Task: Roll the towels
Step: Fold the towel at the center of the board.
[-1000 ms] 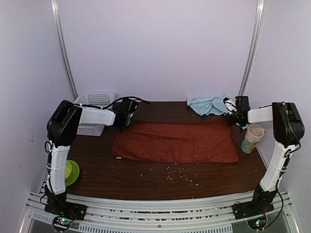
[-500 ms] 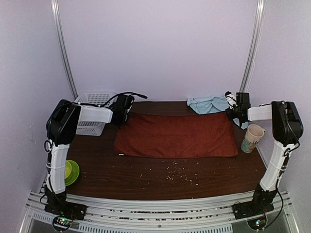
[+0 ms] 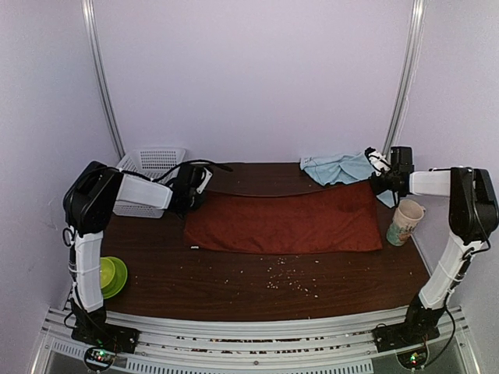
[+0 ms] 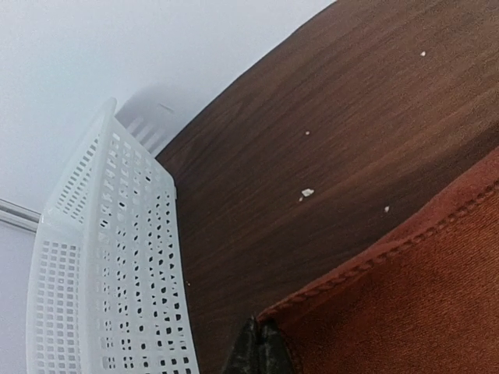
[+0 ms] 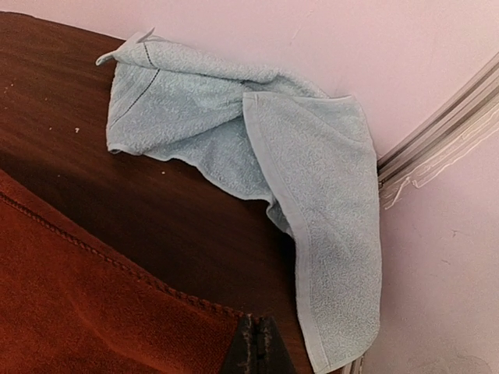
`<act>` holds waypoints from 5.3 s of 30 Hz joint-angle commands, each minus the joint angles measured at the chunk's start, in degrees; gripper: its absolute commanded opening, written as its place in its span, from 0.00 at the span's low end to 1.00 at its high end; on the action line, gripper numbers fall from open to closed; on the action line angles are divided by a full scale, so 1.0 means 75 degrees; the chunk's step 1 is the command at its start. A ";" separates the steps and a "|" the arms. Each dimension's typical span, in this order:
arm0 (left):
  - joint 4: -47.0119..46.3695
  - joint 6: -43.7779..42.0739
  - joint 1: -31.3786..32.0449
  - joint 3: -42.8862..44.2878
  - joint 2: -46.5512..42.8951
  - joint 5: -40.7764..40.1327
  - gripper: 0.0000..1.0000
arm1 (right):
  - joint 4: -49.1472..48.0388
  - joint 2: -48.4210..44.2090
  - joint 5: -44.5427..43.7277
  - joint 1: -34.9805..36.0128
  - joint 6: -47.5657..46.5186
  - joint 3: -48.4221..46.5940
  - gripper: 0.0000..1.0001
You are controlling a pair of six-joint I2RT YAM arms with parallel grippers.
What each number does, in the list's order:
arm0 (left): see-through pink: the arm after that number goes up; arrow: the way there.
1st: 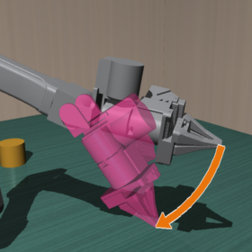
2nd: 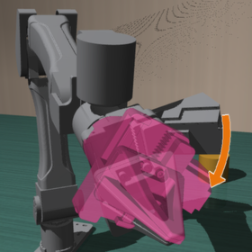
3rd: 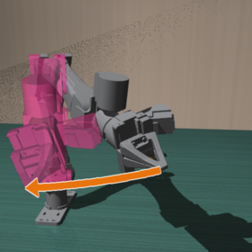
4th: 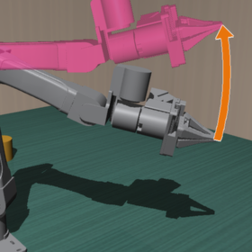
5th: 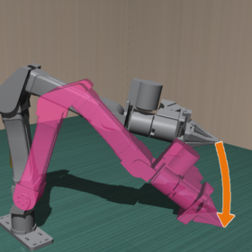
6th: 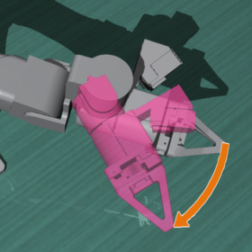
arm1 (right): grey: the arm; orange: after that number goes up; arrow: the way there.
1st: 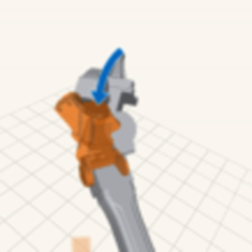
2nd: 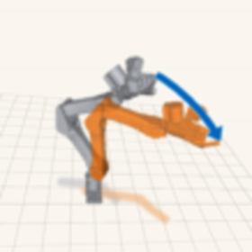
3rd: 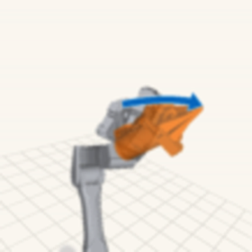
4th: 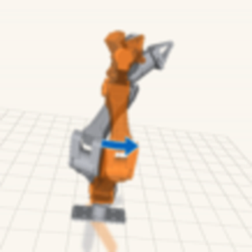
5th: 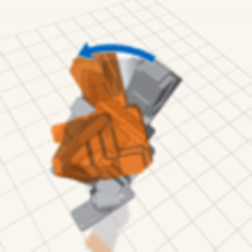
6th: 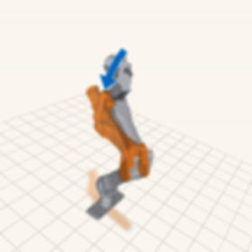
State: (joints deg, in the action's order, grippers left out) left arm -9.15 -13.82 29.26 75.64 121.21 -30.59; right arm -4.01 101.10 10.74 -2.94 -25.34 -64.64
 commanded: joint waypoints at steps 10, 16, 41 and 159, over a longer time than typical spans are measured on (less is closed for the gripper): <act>-0.0759 0.0134 -0.0054 -0.0947 -0.1201 0.0800 0.00 | 0.0947 -0.0331 0.0923 -0.0376 -0.0742 0.0562 0.00; -0.0797 0.0276 -0.0050 -0.1413 -0.1664 0.0943 0.00 | 0.1216 -0.0487 0.1437 -0.0605 -0.1167 0.0795 0.00; -0.0095 0.1059 0.0151 -0.2755 -0.3216 0.1513 0.00 | 0.2500 -0.1167 0.2506 -0.0803 -0.2730 0.1283 0.00; 0.2005 0.2013 0.1009 -0.4438 -0.4581 0.1758 0.00 | 0.7115 -0.1004 0.2178 -0.1255 -0.7475 0.0627 0.00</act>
State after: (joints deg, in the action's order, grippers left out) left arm 6.28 1.63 36.47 41.06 88.01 -17.39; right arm 49.93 92.82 31.53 -13.32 -81.89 -62.96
